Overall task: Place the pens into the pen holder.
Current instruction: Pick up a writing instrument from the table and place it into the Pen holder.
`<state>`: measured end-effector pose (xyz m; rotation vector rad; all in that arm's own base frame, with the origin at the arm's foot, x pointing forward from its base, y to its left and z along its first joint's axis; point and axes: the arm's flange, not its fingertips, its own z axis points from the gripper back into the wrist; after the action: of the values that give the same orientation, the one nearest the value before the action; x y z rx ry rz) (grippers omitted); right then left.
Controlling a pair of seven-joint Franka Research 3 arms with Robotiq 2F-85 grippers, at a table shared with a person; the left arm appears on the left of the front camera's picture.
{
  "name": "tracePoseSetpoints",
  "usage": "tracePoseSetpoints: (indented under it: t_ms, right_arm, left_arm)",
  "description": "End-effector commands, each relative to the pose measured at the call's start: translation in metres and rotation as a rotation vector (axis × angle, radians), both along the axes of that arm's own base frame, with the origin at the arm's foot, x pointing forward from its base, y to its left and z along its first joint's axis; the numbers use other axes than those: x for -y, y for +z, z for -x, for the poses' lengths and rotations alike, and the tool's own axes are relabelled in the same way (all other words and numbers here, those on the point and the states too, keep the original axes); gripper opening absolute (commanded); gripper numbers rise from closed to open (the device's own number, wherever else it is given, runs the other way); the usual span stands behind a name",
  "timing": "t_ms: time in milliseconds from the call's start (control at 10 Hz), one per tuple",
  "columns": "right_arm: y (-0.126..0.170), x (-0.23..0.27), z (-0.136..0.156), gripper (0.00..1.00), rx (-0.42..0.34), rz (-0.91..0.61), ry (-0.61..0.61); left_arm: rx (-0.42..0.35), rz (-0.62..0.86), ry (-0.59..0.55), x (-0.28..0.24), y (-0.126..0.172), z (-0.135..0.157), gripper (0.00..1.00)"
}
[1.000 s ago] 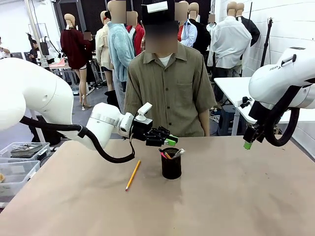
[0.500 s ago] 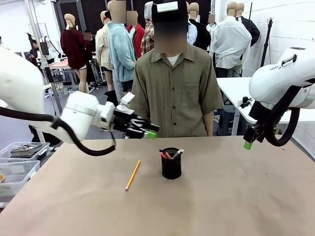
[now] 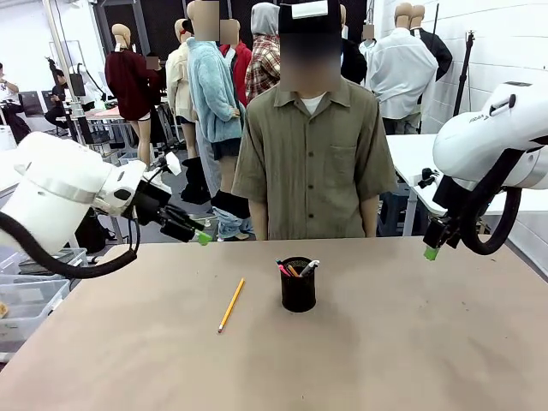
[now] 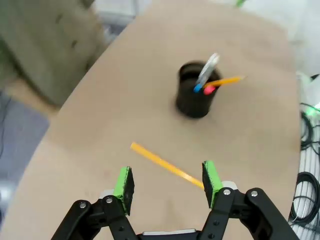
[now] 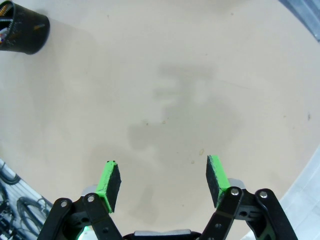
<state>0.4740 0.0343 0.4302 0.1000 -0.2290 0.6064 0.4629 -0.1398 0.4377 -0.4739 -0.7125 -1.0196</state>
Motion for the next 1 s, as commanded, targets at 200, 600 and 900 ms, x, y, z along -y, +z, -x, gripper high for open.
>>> tracePoseSetpoints:
  t_ms: [200, 600, 900]
  right_arm:
    - [-0.003, 0.001, 0.001, 0.86, 0.016, 0.022, 0.007]
    - [-0.003, 0.001, 0.001, 0.86, 0.016, 0.022, 0.007]
    - [-0.003, 0.001, 0.001, 0.86, 0.016, 0.022, 0.007]
  left_arm:
    - [-0.254, -0.121, 0.149, 0.018, -0.003, 0.002, 0.72]
    - [-0.362, -0.257, 0.216, 0.064, -0.026, -0.015, 0.72]
    - [-0.366, -0.407, 0.288, 0.116, -0.047, -0.029, 0.72]
